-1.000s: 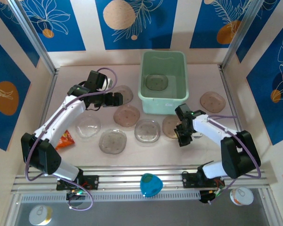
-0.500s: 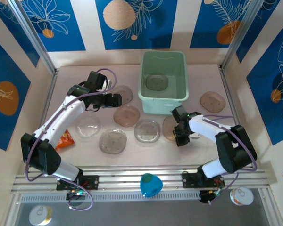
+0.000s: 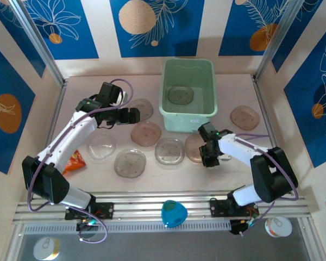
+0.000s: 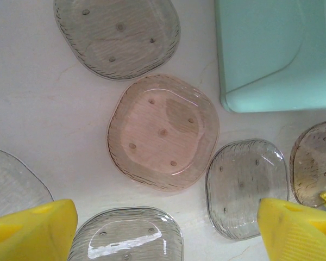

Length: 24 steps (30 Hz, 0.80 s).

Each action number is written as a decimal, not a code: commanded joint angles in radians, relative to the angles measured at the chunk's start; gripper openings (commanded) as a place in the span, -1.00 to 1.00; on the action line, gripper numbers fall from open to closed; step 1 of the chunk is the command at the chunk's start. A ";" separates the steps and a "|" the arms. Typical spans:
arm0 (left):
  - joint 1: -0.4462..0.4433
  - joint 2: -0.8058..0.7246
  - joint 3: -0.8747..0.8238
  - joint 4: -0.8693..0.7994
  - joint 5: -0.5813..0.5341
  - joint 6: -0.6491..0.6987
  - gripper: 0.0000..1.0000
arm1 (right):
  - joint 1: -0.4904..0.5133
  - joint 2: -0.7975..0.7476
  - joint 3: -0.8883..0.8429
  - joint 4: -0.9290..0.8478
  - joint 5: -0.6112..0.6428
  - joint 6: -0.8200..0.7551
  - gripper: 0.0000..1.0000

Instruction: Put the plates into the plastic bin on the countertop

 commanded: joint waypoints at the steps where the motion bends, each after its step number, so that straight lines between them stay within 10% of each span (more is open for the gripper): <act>1: 0.010 -0.014 -0.005 -0.012 -0.008 -0.015 0.73 | 0.005 -0.001 -0.031 -0.100 0.051 0.029 -1.00; 24: -0.007 0.061 0.087 0.050 0.077 0.000 0.73 | -0.196 -0.503 -0.096 -0.399 0.177 -0.048 -1.00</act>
